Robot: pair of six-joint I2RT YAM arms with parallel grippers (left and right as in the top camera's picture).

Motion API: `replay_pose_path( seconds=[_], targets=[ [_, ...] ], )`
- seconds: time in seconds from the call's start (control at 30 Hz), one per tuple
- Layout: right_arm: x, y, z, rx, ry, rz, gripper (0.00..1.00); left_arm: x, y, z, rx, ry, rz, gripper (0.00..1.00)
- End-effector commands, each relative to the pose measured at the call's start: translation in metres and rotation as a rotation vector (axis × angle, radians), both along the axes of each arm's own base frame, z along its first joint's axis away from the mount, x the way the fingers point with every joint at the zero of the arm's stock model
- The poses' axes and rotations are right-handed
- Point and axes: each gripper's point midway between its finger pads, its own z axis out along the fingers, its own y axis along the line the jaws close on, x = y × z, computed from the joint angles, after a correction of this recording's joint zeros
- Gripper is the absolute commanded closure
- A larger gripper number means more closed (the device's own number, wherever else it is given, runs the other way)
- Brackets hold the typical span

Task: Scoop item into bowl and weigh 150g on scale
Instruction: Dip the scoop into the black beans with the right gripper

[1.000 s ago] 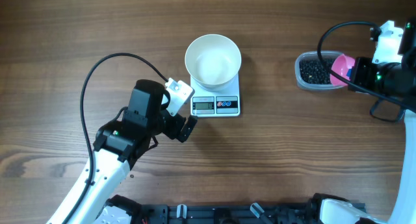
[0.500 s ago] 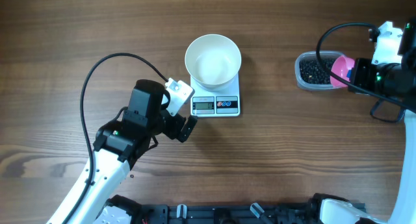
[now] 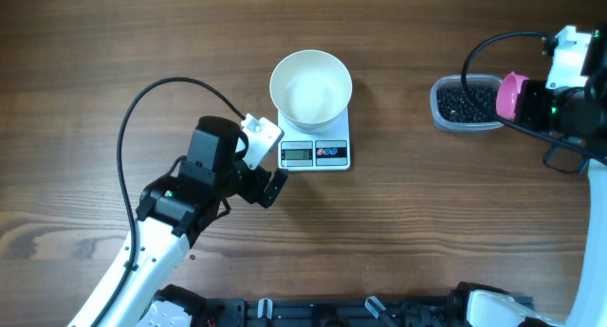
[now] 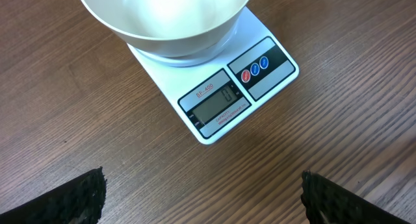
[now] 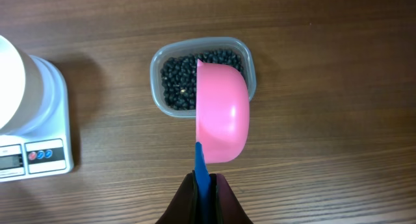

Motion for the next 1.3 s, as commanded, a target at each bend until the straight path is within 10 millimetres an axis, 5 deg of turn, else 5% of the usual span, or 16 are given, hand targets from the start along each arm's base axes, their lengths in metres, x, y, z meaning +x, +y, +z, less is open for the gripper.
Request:
replay_pose_path(
  seconds=[0.0,1.27],
  targets=[
    [0.003,-0.006,-0.011,-0.022,0.033,-0.005,0.96,-0.001,0.001,-0.003,0.005,0.008,-0.005,0.0],
    [0.001,0.004,-0.015,0.02,0.054,0.044,0.96,-0.001,0.001,-0.003,0.005,0.008,-0.006,0.0]
  ],
)
